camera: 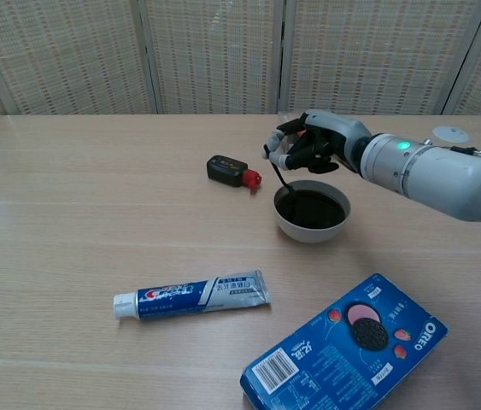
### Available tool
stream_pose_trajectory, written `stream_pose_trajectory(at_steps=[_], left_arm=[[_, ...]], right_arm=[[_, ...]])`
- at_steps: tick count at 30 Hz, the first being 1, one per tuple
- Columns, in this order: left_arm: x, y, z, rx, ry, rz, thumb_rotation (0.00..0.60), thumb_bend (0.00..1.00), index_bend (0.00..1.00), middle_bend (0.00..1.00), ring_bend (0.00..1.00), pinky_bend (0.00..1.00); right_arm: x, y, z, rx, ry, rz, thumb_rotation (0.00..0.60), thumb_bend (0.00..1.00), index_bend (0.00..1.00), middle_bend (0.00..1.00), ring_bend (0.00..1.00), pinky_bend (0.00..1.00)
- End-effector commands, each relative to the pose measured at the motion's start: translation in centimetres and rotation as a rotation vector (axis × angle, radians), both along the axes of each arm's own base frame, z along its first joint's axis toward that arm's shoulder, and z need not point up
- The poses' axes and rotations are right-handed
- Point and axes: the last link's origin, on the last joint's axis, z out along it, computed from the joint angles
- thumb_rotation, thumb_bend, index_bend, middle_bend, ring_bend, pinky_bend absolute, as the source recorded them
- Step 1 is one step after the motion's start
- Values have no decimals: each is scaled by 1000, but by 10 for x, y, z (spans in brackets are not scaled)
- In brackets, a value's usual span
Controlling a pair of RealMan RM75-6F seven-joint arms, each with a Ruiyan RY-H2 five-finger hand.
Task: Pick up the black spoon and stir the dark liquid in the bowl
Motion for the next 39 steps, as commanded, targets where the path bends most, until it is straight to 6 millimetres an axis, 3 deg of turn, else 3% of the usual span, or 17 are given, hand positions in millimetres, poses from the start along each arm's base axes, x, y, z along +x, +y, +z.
stream_pose_trajectory(at_steps=[1, 9, 16, 25, 32, 39], left_arm=[[0, 0, 0, -1, 0, -1, 600, 261, 0, 0, 0, 0], [2, 1, 0, -5, 1, -4, 600, 260, 0, 0, 0, 0], [4, 2, -2, -12, 1, -12, 600, 260, 0, 0, 0, 0], [4, 3, -3, -17, 4, -11, 600, 260, 0, 0, 0, 0], [3, 2, -2, -15, 12, 0, 600, 260, 0, 0, 0, 0], [5, 2, -2, -16, 17, -3, 600, 260, 0, 0, 0, 0]], right_arm=[[0, 3, -7, 17, -3, 1, 600, 475, 743, 1000, 1000, 1000], [-4, 16, -11, 53, -1, 39, 600, 475, 744, 1000, 1000, 1000], [-26, 27, 2, 56, 39, 55, 600, 484, 744, 1000, 1000, 1000], [-43, 7, 12, 1, 87, 1, 600, 497, 748, 1000, 1000, 1000], [-30, -11, 5, -24, 83, -14, 600, 498, 748, 1000, 1000, 1000], [-6, -9, -8, 5, 58, 36, 600, 498, 748, 1000, 1000, 1000]])
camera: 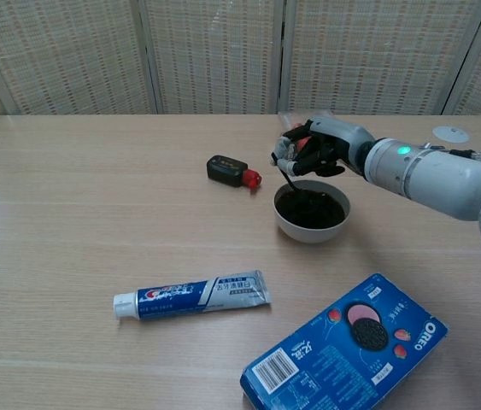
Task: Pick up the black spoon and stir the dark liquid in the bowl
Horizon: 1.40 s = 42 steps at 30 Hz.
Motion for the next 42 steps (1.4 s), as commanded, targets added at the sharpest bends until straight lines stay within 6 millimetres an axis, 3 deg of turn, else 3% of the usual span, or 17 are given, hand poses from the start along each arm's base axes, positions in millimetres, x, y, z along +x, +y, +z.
stream_pose_trajectory(at_steps=[1, 13, 23, 34, 42], left_arm=[[1, 0, 0, 0, 2, 0, 600, 260, 0, 0, 0, 0], [5, 1, -3, -10, 7, -9, 600, 261, 0, 0, 0, 0], [5, 1, -2, -7, 9, -6, 600, 260, 0, 0, 0, 0], [2, 0, -1, -5, 11, 4, 600, 260, 0, 0, 0, 0], [0, -1, 1, 1, 12, 10, 600, 260, 0, 0, 0, 0]], right_arm=[[7, 5, -6, 22, -8, 22, 600, 498, 748, 1000, 1000, 1000], [-12, 32, 2, 91, 25, 86, 600, 498, 748, 1000, 1000, 1000], [-34, 18, 18, 46, 62, 33, 600, 506, 753, 1000, 1000, 1000], [-11, -5, 5, 17, 32, 7, 600, 508, 753, 1000, 1000, 1000], [0, 8, -7, 71, 37, 65, 600, 507, 753, 1000, 1000, 1000]])
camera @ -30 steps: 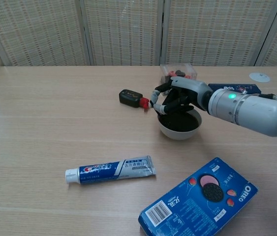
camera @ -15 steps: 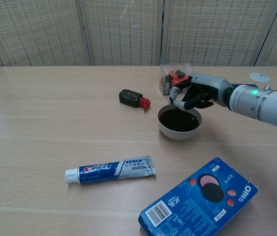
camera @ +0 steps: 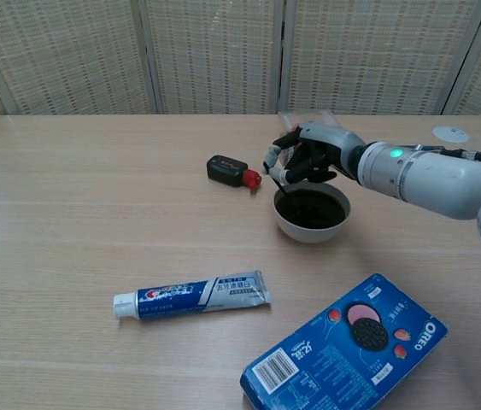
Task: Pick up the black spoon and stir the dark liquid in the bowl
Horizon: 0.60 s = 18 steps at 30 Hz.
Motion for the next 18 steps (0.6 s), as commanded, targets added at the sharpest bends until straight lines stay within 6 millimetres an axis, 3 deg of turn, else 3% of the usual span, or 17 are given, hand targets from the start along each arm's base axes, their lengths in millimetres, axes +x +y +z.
stream_pose_trajectory(at_steps=[1, 9, 18], left_arm=[[-1, 0, 0, -1, -1, 2, 600, 260, 0, 0, 0, 0], [1, -1, -1, 0, -5, -9, 600, 260, 0, 0, 0, 0], [4, -1, -1, 2, -6, -22, 600, 260, 0, 0, 0, 0]], right_arm=[[-2, 8, -1, 22, 5, 23, 600, 507, 753, 1000, 1000, 1000], [-20, 28, 13, 50, 0, 45, 600, 507, 755, 1000, 1000, 1000], [-38, 14, 28, -4, 21, -12, 600, 507, 757, 1000, 1000, 1000]])
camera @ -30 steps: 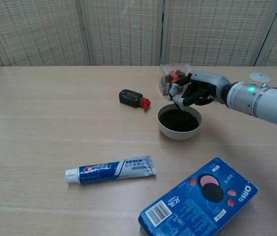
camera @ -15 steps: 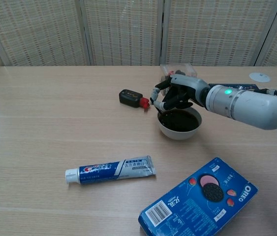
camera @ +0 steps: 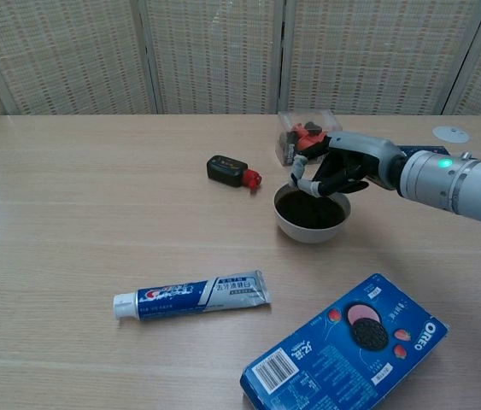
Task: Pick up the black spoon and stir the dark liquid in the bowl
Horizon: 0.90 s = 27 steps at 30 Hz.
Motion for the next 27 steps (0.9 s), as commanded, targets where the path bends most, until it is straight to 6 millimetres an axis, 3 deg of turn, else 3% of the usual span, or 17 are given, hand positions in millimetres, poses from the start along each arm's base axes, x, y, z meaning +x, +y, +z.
stream_pose_trajectory(at_steps=[1, 5, 13, 19, 27], left_arm=[[0, 0, 0, -1, 0, 0, 600, 260, 0, 0, 0, 0], [1, 0, 0, -1, -1, -2, 600, 260, 0, 0, 0, 0], [3, -1, 3, 3, 3, -3, 600, 260, 0, 0, 0, 0], [1, -4, 3, 3, 4, 4, 600, 260, 0, 0, 0, 0], [3, -3, 2, -1, 0, -5, 600, 260, 0, 0, 0, 0]], right_arm=[[-3, -10, 3, -24, 2, -32, 600, 507, 757, 1000, 1000, 1000], [3, -21, 1, -45, -8, -60, 600, 510, 757, 1000, 1000, 1000], [31, -30, -17, -38, -24, -40, 600, 510, 757, 1000, 1000, 1000], [36, -18, -24, -1, -16, 0, 600, 510, 757, 1000, 1000, 1000], [19, 6, -19, 50, -5, 34, 600, 510, 757, 1000, 1000, 1000]])
